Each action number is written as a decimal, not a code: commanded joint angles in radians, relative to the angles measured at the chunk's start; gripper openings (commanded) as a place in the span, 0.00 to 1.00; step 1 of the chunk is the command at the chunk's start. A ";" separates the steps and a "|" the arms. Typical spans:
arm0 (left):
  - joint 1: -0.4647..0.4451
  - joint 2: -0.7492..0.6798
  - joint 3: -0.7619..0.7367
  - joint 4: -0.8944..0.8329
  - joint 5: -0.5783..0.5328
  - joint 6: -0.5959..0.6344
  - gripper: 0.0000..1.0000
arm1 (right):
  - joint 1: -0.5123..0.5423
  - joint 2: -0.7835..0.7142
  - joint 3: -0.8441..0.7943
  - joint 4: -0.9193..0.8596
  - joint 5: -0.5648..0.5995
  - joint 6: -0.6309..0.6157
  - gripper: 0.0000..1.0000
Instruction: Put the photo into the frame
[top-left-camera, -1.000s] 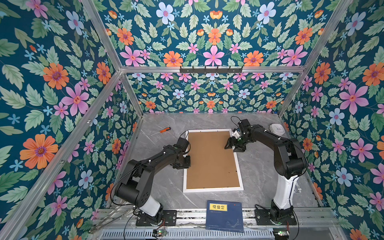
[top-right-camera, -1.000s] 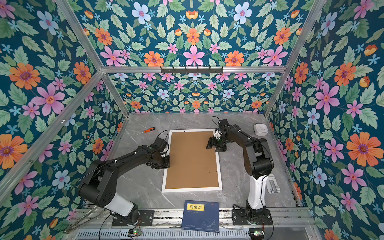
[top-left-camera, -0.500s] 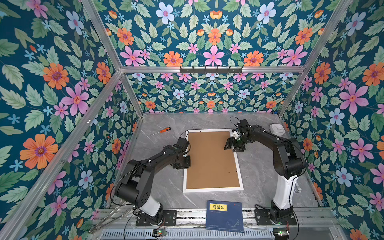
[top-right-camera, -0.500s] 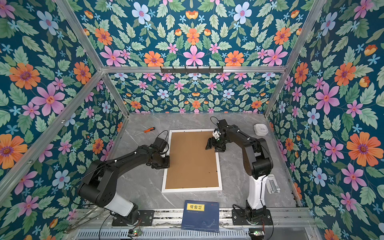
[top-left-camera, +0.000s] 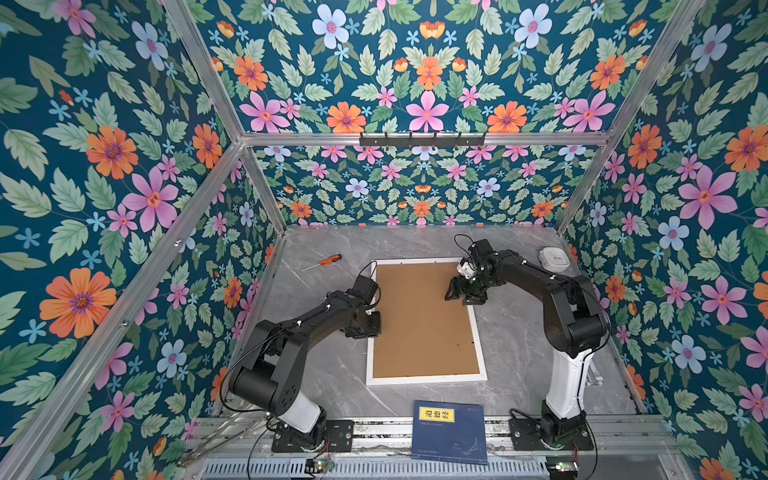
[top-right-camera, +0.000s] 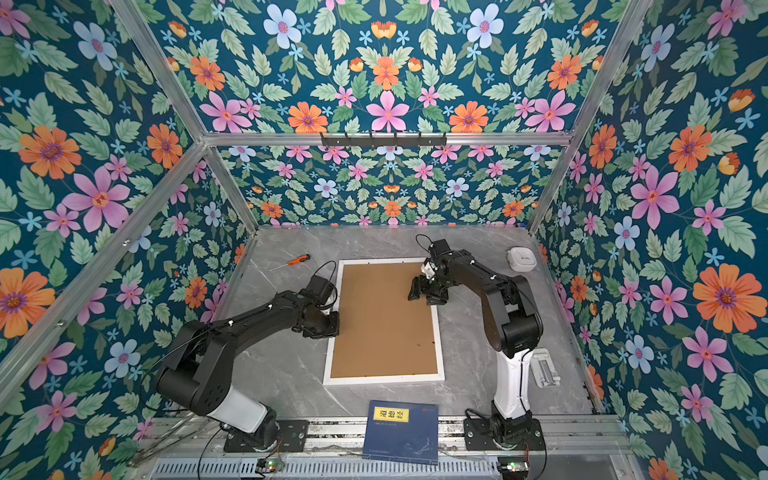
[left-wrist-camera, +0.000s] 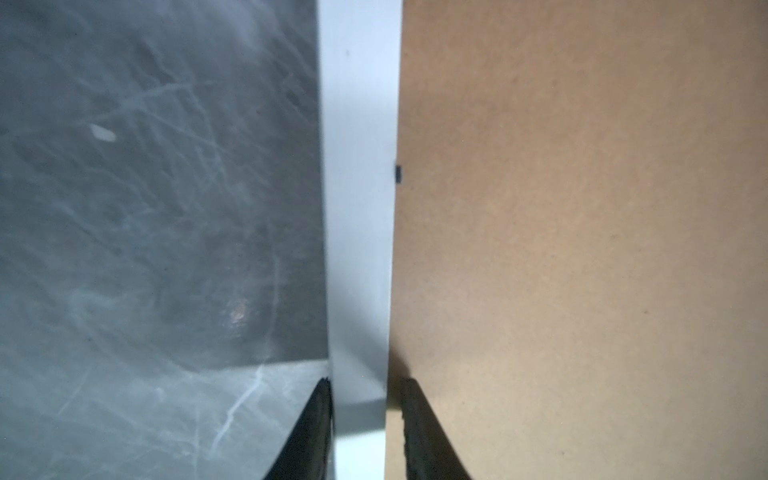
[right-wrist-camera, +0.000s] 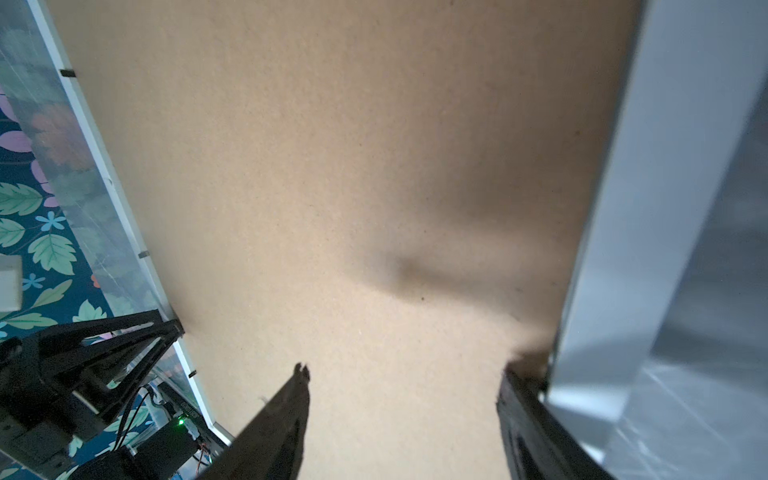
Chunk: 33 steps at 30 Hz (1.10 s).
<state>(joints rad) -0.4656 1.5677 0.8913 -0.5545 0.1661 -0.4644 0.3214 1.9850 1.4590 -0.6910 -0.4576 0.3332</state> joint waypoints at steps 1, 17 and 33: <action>-0.001 0.005 -0.006 -0.047 -0.011 0.008 0.30 | -0.003 -0.034 0.021 -0.027 0.023 -0.010 0.72; -0.002 0.012 0.009 -0.038 0.002 0.014 0.30 | -0.033 -0.114 0.030 -0.024 0.077 0.018 0.72; -0.006 0.002 -0.002 -0.022 0.031 0.010 0.30 | -0.060 -0.013 0.215 -0.083 0.131 0.007 0.73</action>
<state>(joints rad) -0.4675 1.5684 0.8944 -0.5537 0.1791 -0.4641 0.2668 1.9541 1.6386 -0.7395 -0.3435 0.3557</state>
